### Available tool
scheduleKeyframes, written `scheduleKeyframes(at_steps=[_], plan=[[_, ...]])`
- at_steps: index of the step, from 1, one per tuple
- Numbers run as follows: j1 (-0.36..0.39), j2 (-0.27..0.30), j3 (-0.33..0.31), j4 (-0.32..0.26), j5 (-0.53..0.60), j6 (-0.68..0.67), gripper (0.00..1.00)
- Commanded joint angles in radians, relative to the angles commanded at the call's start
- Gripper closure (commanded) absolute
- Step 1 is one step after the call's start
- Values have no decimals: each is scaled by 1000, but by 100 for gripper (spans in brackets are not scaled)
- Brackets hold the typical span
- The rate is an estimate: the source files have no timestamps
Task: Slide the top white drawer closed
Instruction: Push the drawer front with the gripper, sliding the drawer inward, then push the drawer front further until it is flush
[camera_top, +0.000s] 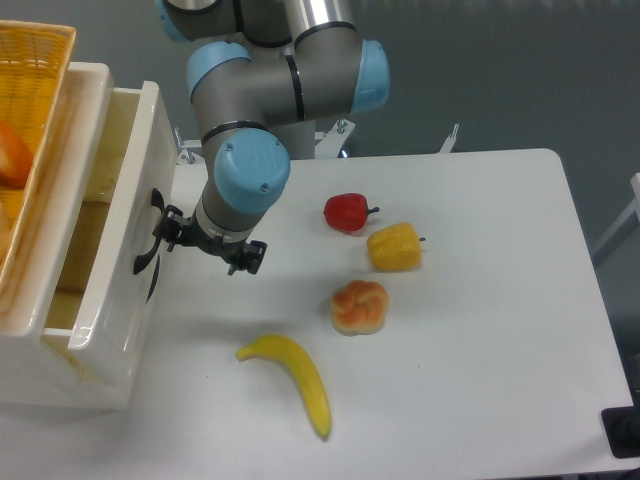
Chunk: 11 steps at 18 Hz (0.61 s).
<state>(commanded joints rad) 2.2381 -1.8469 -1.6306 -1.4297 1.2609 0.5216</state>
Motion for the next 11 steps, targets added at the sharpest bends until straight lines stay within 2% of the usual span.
scheduleKeyframes(at_steps=[11], plan=[[-23,2,2,-2,-12,-5,0]])
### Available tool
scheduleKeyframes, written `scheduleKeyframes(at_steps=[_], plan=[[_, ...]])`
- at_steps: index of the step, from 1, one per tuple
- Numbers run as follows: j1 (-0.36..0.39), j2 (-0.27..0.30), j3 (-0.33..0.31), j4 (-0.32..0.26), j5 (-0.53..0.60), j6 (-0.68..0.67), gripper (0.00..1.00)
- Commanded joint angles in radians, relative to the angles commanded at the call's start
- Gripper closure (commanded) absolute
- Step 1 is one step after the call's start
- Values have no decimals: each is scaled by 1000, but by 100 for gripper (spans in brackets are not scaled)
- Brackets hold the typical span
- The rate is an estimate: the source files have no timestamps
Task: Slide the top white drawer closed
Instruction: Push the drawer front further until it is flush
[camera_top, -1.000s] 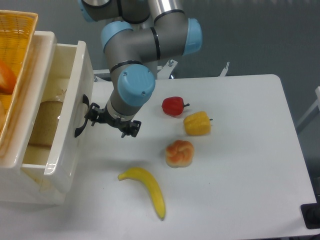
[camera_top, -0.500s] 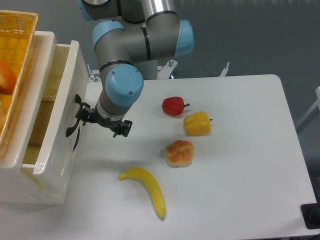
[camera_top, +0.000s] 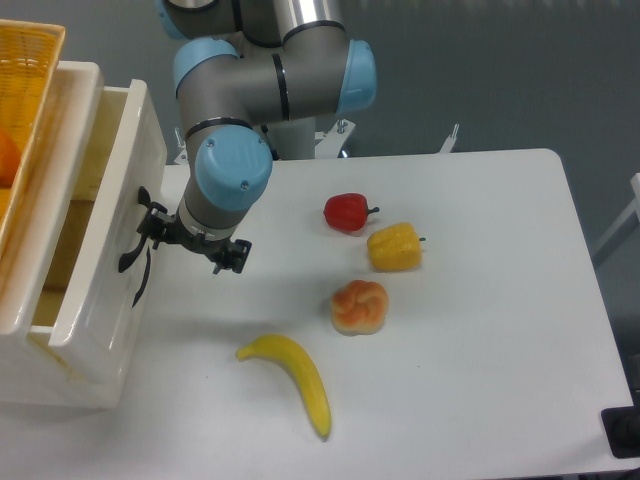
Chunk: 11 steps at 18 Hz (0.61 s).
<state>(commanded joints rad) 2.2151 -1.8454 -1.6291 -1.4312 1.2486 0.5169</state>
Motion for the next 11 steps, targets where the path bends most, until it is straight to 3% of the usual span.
scheduleKeyframes(at_steps=[11], plan=[[12,26,-2,-31,-34,0,0]])
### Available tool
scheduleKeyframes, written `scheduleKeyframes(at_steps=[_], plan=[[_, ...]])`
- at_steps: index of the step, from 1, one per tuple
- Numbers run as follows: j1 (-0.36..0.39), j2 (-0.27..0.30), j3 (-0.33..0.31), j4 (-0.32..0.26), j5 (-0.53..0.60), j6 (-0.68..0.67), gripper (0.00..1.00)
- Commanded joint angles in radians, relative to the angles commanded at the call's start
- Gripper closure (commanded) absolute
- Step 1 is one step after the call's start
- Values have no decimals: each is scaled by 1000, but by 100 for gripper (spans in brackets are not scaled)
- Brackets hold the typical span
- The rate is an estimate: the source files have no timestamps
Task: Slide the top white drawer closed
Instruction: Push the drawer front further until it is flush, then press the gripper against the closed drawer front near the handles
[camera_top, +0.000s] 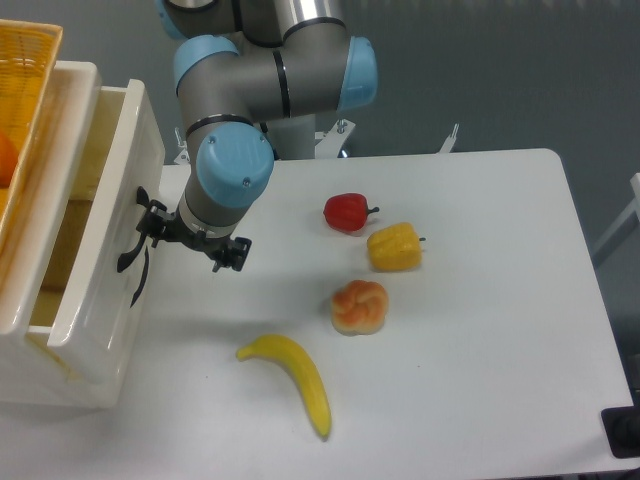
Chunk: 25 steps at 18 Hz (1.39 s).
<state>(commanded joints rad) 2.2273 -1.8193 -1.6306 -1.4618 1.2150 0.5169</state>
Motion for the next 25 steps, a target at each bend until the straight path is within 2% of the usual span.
scheduleKeyframes(at_steps=[5,8,13,19,25], plan=[[6,3,3,-2,-14,2,0],[60,2,17,0,-5,9,0],[95,-12,54,6,21,9,0],[87,-46,52,12,51,3,0],[61,-57,18,35,54,-3,0]])
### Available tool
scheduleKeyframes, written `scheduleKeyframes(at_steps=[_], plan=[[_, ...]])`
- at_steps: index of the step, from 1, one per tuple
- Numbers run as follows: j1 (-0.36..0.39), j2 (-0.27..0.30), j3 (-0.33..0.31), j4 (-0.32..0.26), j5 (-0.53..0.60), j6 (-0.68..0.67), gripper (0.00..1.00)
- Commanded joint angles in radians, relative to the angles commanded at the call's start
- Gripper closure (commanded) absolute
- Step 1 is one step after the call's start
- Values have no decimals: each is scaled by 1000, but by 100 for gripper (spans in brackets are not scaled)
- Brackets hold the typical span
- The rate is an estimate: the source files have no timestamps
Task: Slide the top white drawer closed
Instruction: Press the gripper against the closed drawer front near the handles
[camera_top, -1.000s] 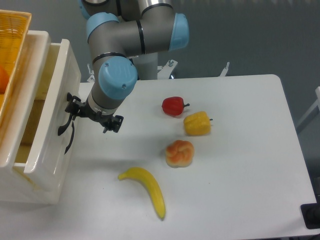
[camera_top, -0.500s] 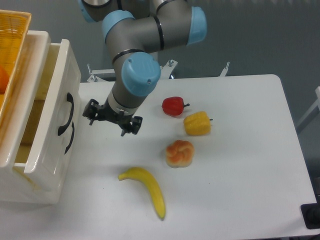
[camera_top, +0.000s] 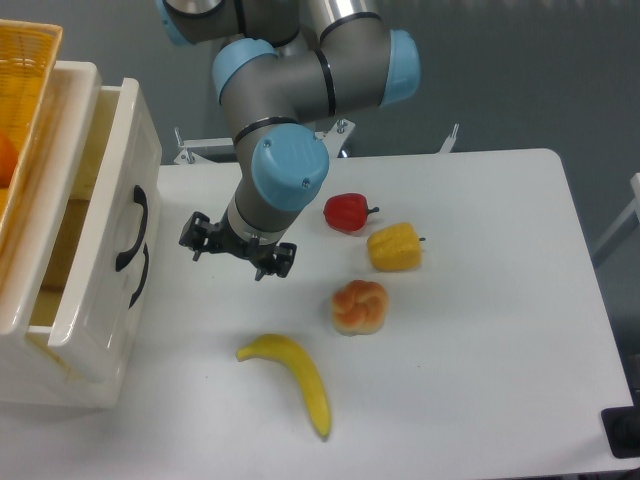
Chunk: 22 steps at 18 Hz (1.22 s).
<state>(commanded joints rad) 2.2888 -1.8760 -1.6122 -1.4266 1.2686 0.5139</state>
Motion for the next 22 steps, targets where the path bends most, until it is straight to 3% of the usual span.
scheduleKeyframes(at_steps=[7,22], plan=[[-51,-29,-8,-2,-2,-12,0],[-71,-22,-11,-6,-6,-15,0]])
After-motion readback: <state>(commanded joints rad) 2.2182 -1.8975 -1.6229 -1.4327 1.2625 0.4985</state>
